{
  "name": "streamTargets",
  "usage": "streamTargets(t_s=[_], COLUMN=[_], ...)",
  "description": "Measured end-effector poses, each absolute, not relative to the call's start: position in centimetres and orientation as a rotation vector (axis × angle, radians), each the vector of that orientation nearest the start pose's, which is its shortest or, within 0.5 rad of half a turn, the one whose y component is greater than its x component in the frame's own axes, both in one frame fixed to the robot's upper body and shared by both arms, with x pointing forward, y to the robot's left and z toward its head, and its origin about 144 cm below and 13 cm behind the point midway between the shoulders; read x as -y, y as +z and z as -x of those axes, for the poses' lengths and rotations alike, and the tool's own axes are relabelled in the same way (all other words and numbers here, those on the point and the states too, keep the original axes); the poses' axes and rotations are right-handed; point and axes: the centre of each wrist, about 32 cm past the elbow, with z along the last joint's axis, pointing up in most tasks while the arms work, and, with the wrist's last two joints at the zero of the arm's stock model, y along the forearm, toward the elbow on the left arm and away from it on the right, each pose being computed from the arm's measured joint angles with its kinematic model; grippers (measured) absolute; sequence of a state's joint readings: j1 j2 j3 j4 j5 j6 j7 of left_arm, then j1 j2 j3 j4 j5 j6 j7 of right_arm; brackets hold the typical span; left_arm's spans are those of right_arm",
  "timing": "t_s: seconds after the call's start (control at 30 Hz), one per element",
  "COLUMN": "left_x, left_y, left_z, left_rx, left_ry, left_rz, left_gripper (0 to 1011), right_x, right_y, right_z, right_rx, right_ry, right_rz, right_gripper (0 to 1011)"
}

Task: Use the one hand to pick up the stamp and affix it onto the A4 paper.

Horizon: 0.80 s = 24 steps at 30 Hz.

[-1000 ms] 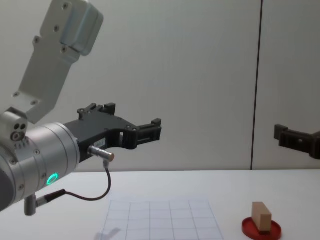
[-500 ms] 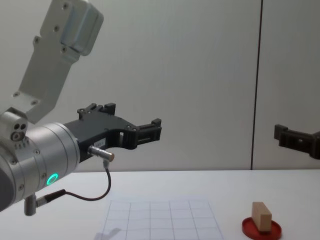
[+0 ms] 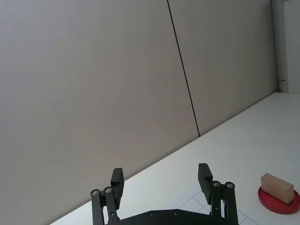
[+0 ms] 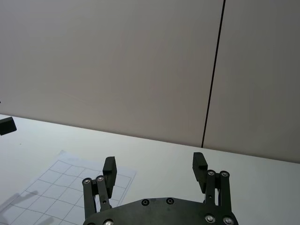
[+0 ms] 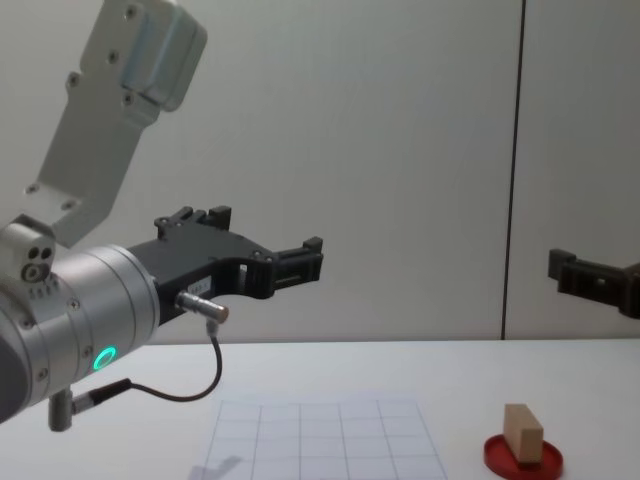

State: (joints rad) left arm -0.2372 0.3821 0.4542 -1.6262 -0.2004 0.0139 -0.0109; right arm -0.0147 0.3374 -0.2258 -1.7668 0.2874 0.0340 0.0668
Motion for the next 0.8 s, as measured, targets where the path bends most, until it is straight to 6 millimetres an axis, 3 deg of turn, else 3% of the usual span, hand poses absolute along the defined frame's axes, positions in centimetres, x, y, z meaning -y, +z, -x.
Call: streamTargets(t_s=[0.8], left_x=[-19.84], left_y=[120.44], left_z=[-49.2], left_rx=[0.268], left_ry=[1.124], left_rz=[-0.061], left_gripper=[1002], right_x=[23.13], right_y=[118.73], right_z=[-44.27], right_rx=[0.064], right_ry=[-1.253], right_rz=[-0.021], right_gripper=[1001])
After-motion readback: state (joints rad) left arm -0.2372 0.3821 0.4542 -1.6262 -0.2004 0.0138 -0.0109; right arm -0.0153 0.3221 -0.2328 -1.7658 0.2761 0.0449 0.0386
